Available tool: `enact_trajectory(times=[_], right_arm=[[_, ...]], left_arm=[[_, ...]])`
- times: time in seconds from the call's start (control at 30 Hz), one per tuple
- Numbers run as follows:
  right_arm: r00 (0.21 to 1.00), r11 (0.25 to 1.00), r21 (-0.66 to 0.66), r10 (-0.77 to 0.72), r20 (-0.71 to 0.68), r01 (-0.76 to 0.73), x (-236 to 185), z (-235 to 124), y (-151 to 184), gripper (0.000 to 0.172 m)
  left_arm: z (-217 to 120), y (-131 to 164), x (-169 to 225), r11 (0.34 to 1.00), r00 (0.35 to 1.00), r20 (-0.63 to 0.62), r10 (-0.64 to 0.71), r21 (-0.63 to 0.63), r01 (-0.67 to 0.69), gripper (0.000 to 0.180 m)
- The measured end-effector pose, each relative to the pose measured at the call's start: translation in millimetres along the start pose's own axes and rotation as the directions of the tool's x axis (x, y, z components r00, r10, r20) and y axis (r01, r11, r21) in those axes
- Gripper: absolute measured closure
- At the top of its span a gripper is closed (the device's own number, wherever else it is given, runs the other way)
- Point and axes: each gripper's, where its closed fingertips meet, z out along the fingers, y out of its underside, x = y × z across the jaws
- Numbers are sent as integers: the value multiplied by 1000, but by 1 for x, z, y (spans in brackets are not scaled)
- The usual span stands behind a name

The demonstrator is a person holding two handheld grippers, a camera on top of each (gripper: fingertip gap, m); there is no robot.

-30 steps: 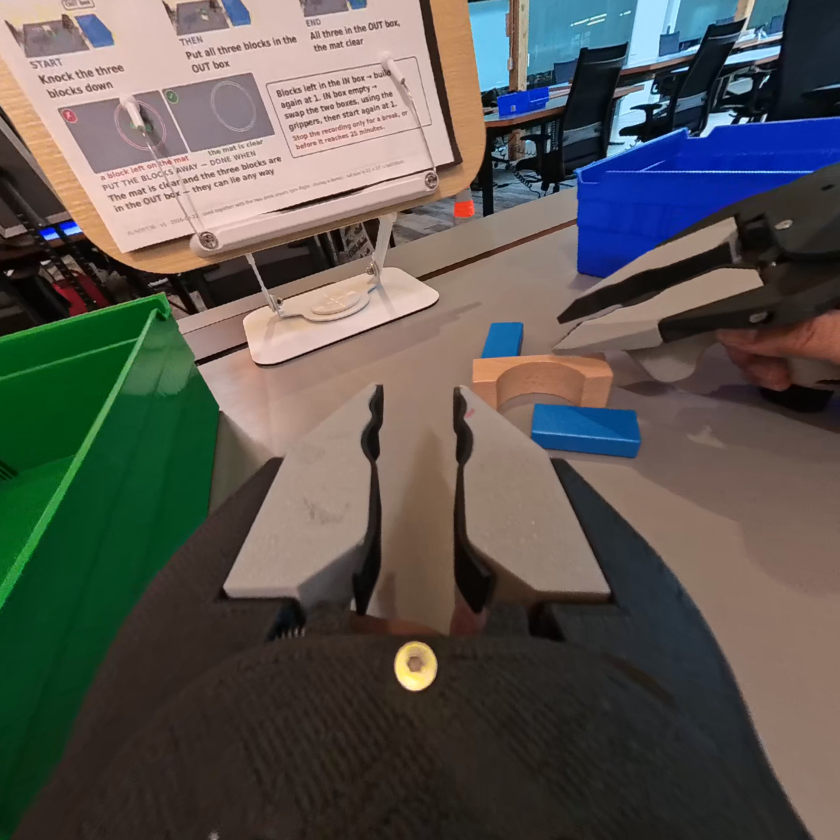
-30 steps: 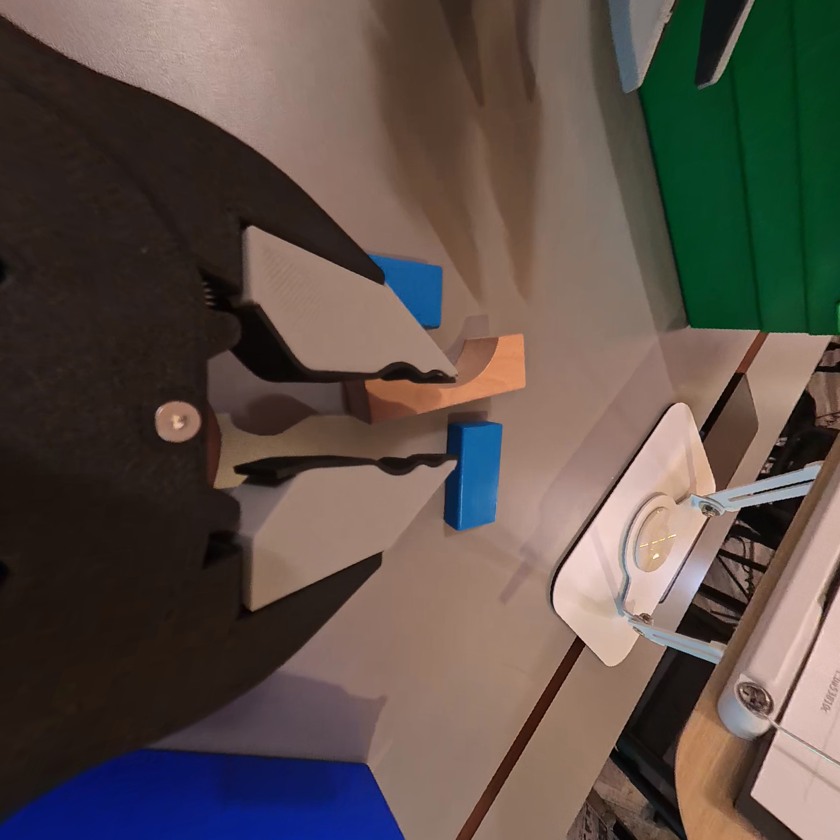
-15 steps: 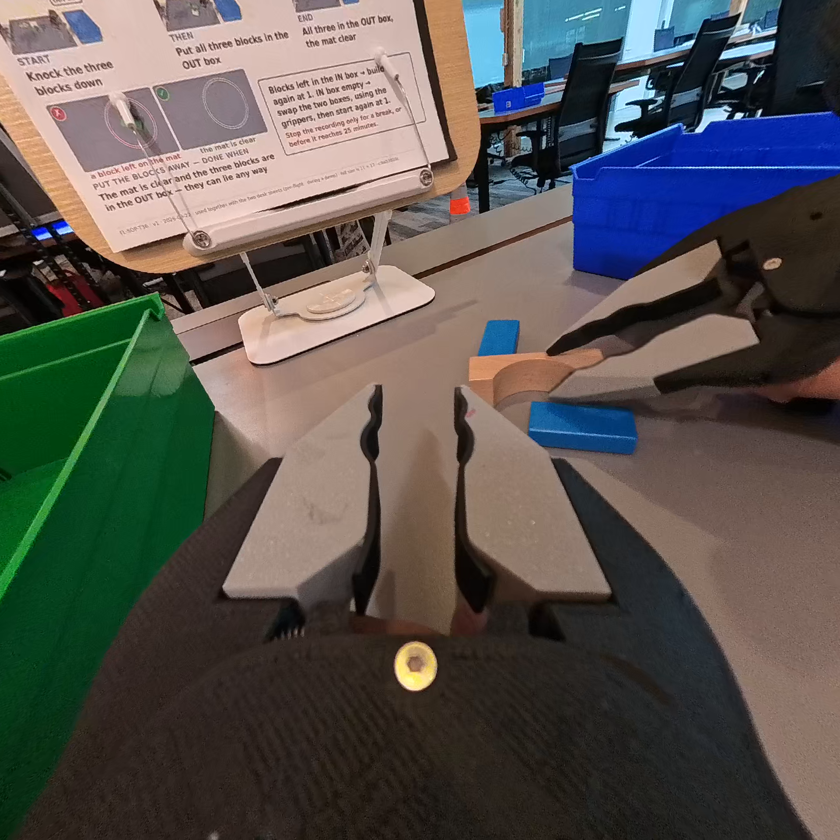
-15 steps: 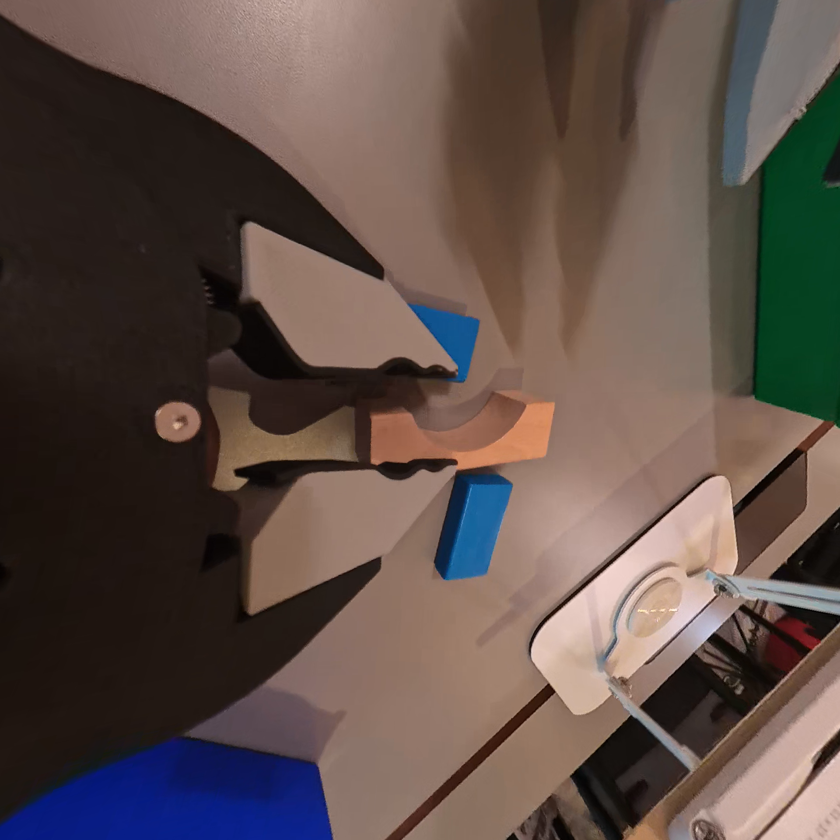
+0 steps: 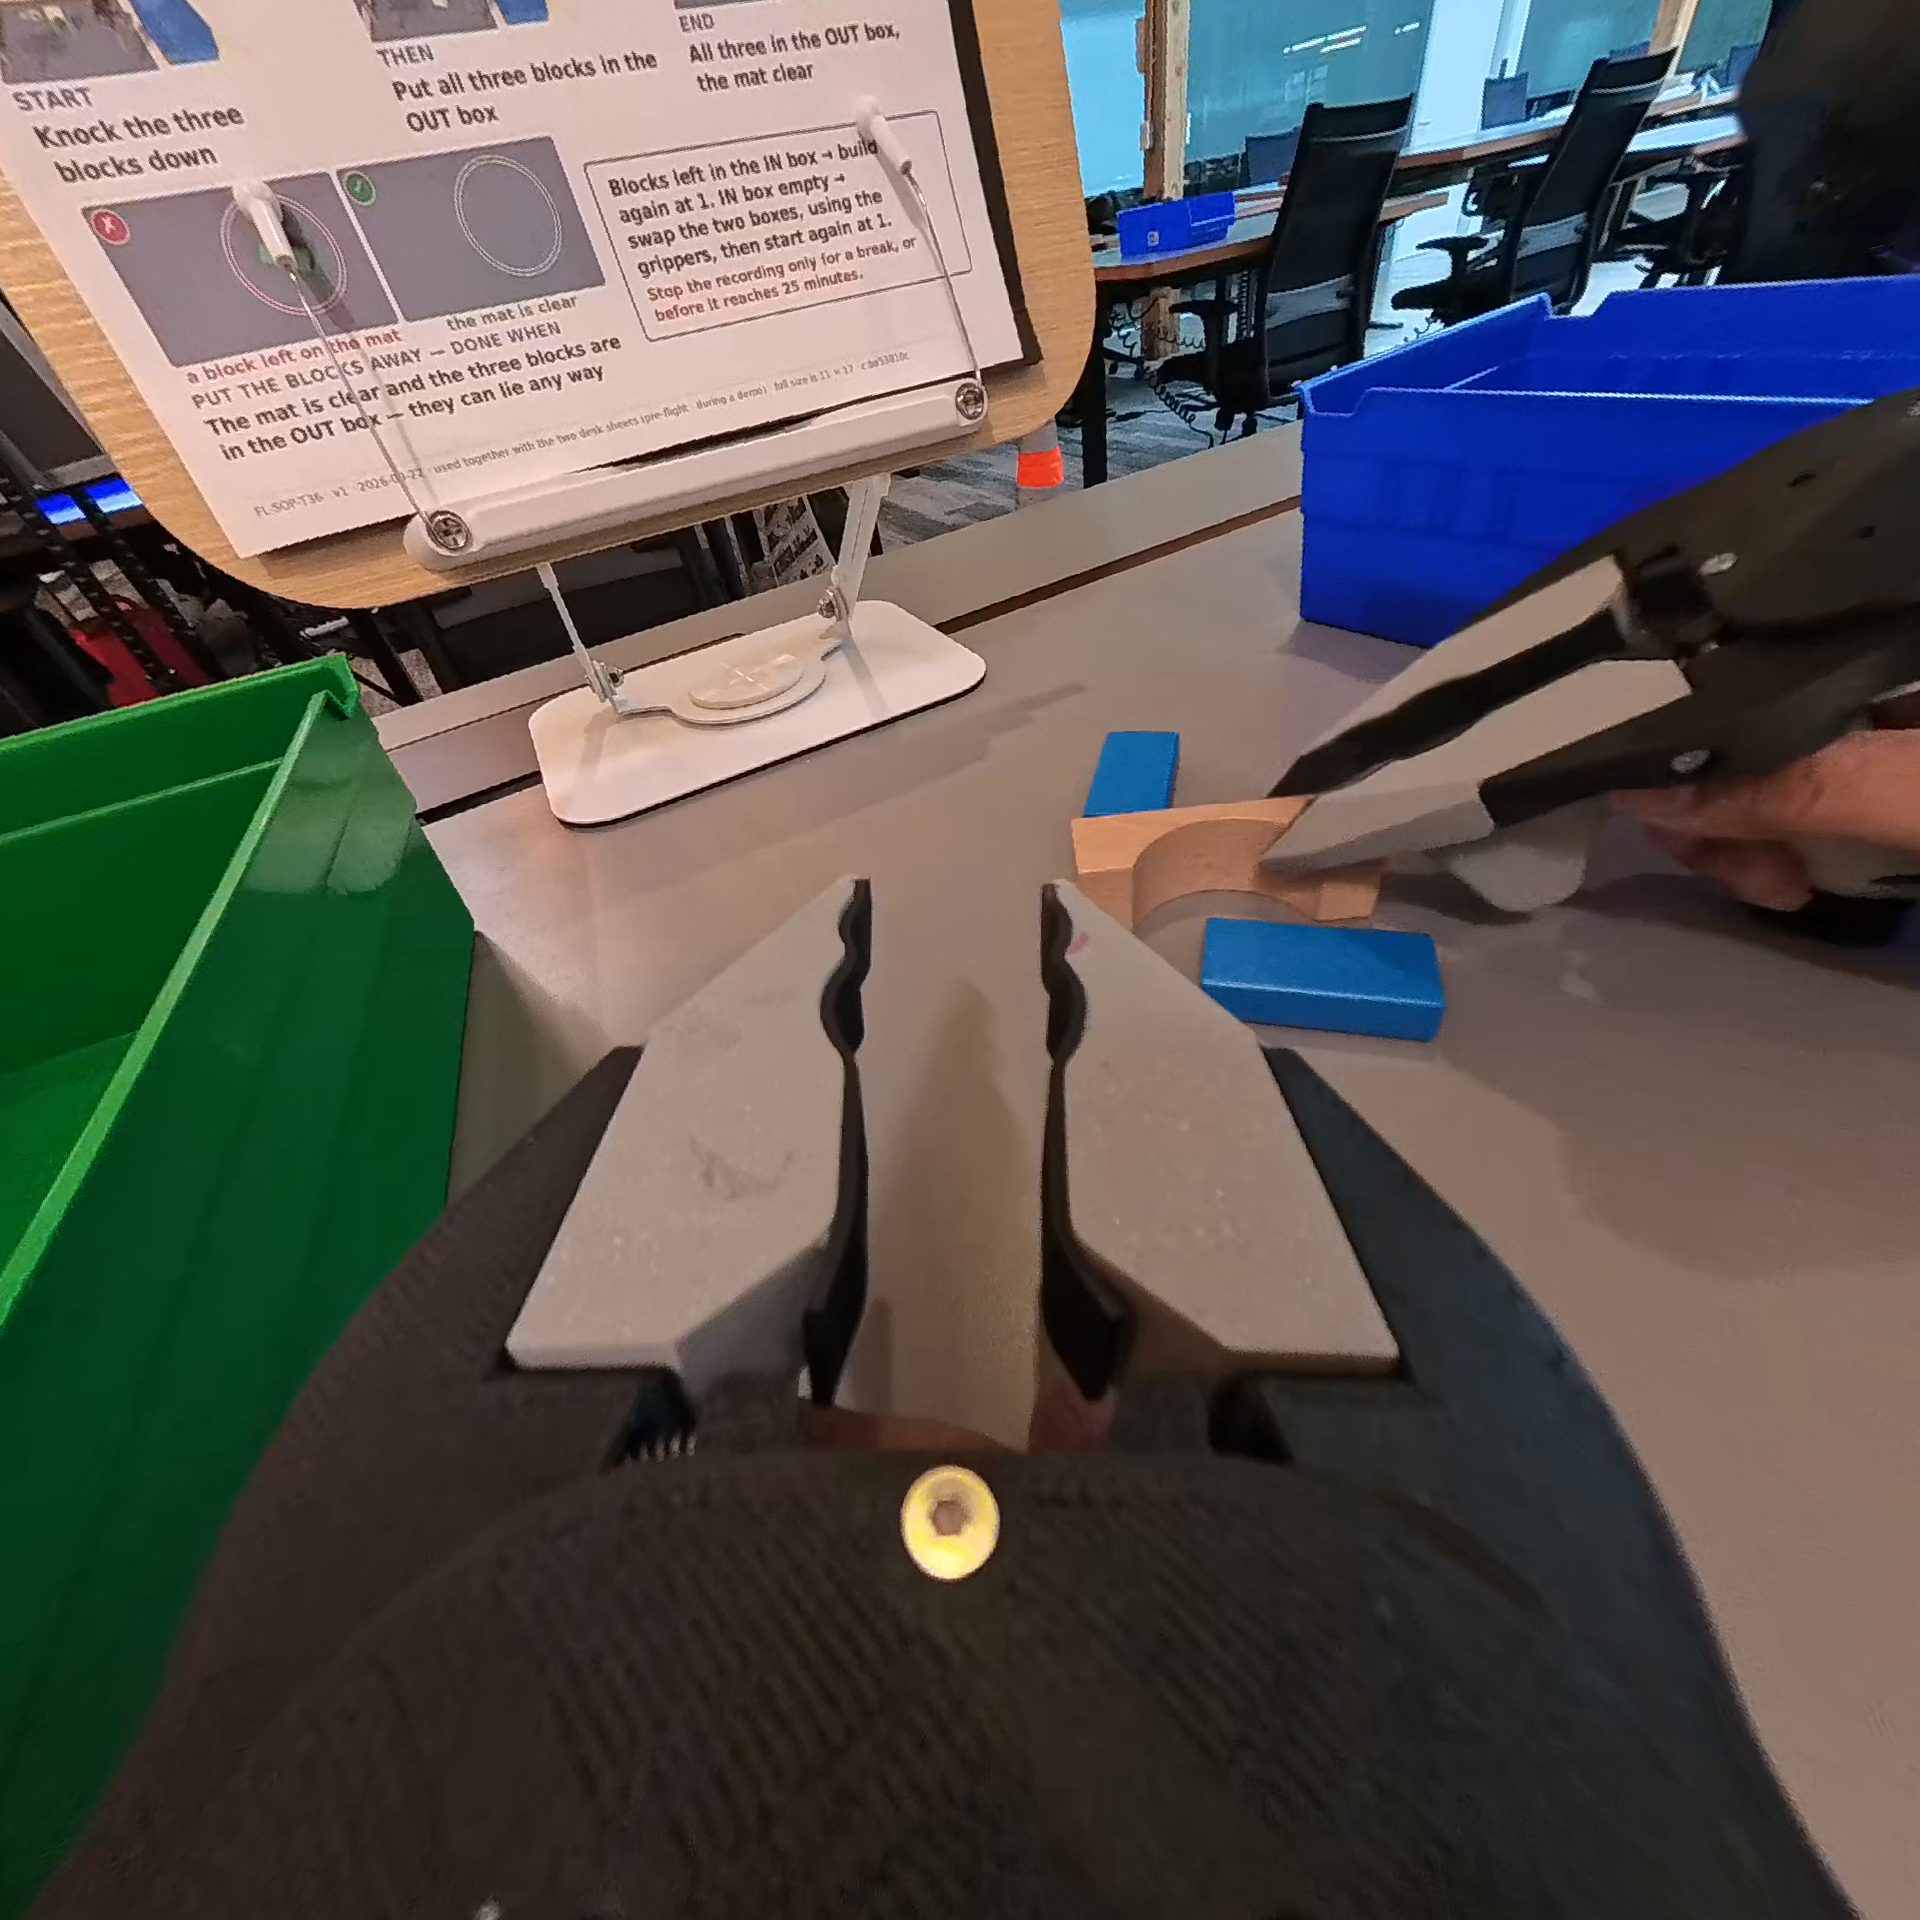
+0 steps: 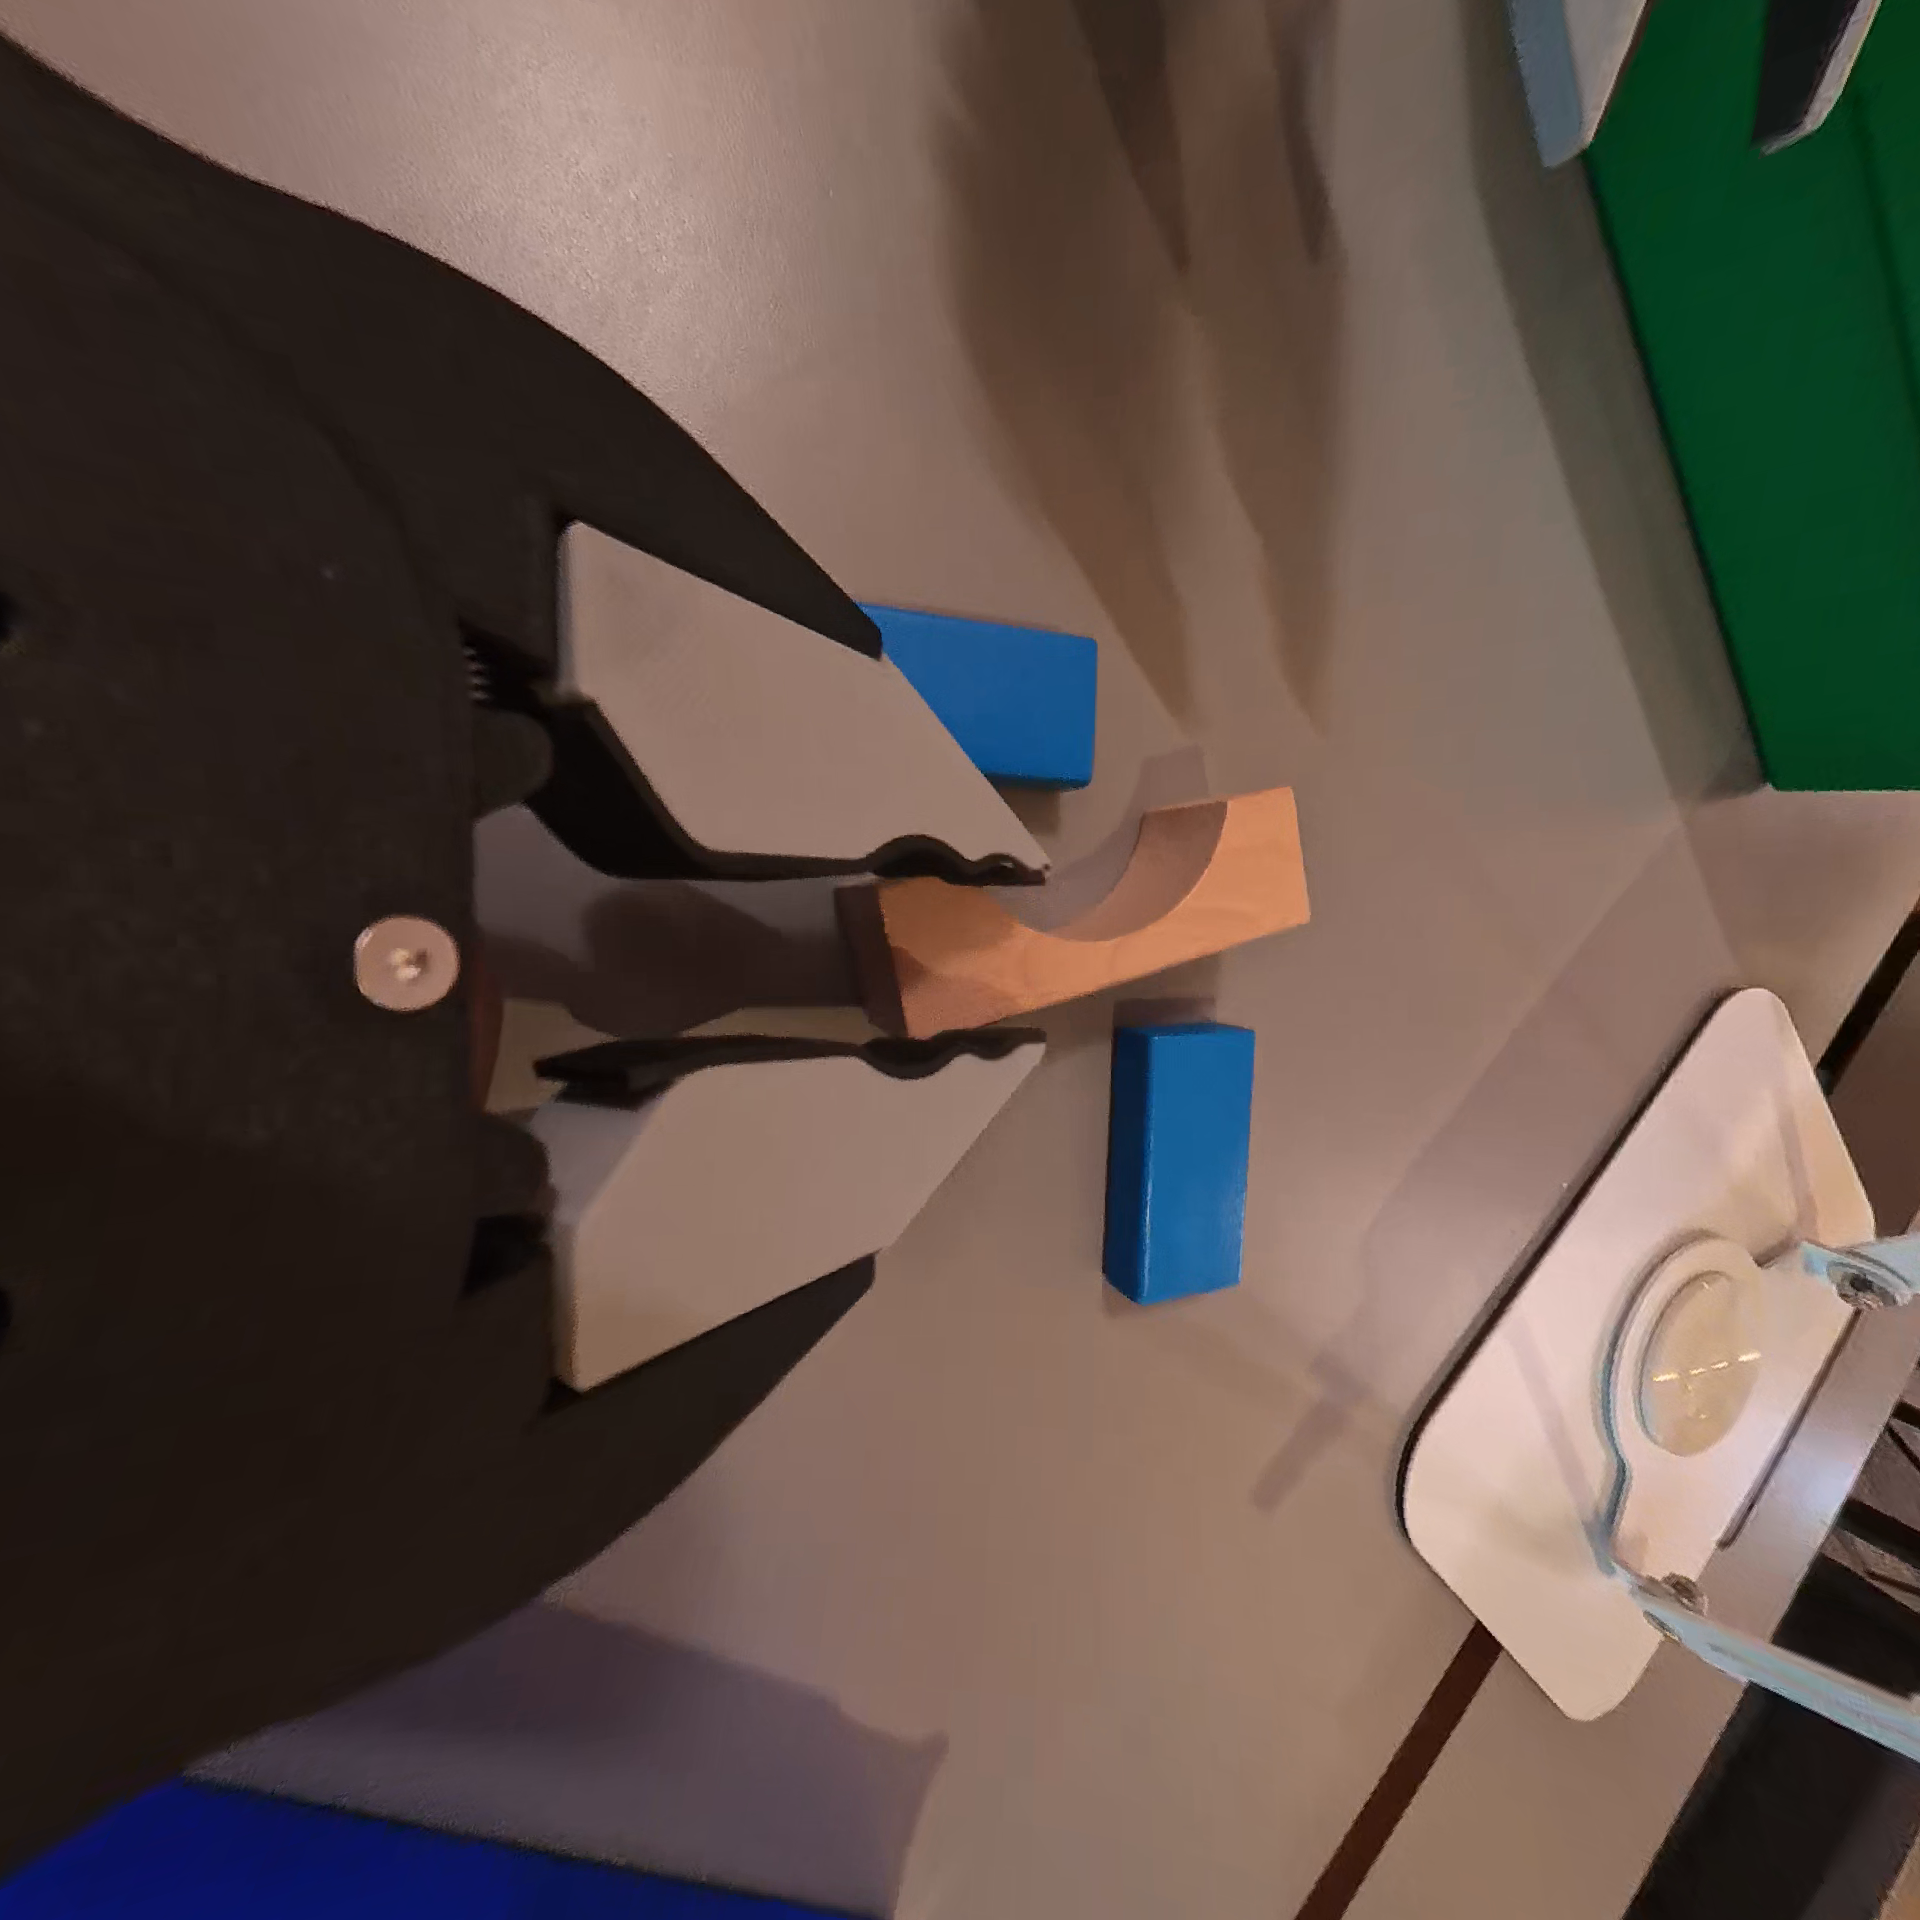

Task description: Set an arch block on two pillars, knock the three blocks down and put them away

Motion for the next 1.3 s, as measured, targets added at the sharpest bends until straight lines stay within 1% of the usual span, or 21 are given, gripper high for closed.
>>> enact_trajectory(times=[0.1, 0.23, 0.37, 0.43, 0.77, 0.87, 1.03, 1.23, 1.3], right_arm=[[999, 1000, 2, -27, -19, 27, -1, 0, -1, 148], [1000, 1000, 2, -24, -12, 24, -1, 0, -1, 148], [998, 1000, 3, -15, -60, 15, 5, -1, -1, 137], [997, 1000, 2, -23, -74, 23, 6, -1, -1, 135], [997, 1000, -5, -30, -68, 30, 4, 0, 0, 137], [999, 1000, -6, -29, -22, 29, -3, 1, 0, 146], [999, 1000, -5, -20, 38, 21, -12, 1, 0, 146], [999, 1000, -9, -3, 47, 3, -12, 2, 0, 146], [1000, 1000, -13, 13, 25, -13, -9, 2, 1, 148]], left_arm=[[0, 0, 0, 1000, 1000, -1, 1, -3, -1, 150], [0, 0, 0, 1000, 1000, 1, 3, -2, -3, 149], [0, 0, 1, 1000, 1000, 6, 14, -3, -14, 149], [0, 0, 1, 1000, 1000, 9, 20, -5, -20, 147], [1, 1, 1, 1000, 1000, 3, 14, -7, -14, 147], [0, 1, 1, 1000, 1000, 2, 13, -6, -13, 147], [0, 1, 1, 1000, 1000, -1, 11, -7, -11, 147], [1, 1, 2, 1000, 1000, -5, 9, -9, -9, 147], [1, 1, 2, 1000, 1000, -5, 8, -9, -8, 147]])
